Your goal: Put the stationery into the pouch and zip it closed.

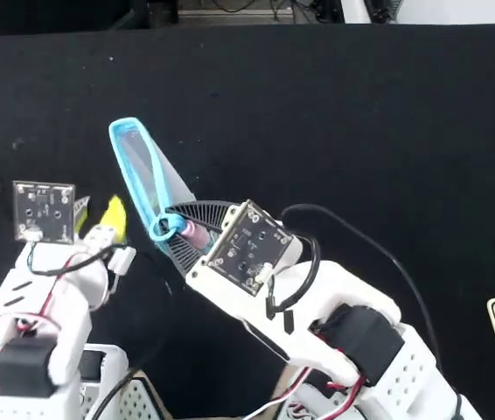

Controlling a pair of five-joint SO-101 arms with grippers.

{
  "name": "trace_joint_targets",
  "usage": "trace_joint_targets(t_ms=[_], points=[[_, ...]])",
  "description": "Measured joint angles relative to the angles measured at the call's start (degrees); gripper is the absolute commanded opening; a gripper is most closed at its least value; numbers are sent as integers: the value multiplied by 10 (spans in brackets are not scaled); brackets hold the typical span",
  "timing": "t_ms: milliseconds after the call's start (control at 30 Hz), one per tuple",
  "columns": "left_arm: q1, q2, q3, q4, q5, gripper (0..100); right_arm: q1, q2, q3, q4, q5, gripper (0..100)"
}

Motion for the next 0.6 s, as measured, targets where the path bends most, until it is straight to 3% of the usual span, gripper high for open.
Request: trace_joint_targets(t_ms=[333,433,600], points=[[153,-1,-105,175,-45,227,25,0,0,0,0,11],[202,-1,-120,185,-44,227,24,0,0,0,0,11],[215,-1,-121,156,-18,227,25,0,0,0,0,11]])
